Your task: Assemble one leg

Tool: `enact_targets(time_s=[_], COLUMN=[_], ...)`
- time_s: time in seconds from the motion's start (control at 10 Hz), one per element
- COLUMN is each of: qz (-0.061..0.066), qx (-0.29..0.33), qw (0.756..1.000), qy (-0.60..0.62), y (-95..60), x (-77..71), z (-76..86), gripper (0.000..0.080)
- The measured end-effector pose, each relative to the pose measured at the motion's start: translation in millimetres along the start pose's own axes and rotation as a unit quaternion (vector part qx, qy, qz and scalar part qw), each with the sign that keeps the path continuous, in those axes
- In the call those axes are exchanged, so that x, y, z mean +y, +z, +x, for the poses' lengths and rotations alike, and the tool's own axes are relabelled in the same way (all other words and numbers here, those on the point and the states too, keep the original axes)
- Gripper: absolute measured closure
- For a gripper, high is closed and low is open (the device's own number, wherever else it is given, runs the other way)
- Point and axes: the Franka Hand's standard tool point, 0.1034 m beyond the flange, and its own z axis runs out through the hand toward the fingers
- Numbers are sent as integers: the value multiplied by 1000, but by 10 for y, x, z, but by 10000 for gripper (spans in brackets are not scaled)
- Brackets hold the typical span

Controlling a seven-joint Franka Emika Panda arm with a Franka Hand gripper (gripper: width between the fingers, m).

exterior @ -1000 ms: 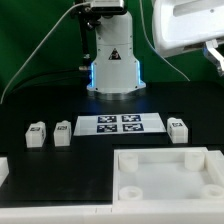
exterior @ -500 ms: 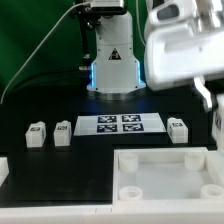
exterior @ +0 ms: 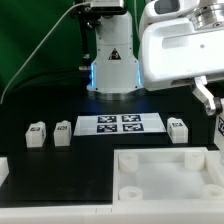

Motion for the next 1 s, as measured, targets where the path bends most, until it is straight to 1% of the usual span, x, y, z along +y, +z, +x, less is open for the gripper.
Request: enact_targets(time_s=[0.2, 0.3, 0.4, 0.6, 1.0], qz=[-1, -7, -10, -4, 0], qx=[2, 17, 4, -10, -15], qw=[1000, 1000, 1000, 1000, 1000], qy=[0, -2, 2, 3, 5], y=[7, 50, 145, 249, 267], x=[13, 88, 184, 261, 210], z=[-10, -66, -187, -338, -333], gripper=[507, 507, 507, 507, 506])
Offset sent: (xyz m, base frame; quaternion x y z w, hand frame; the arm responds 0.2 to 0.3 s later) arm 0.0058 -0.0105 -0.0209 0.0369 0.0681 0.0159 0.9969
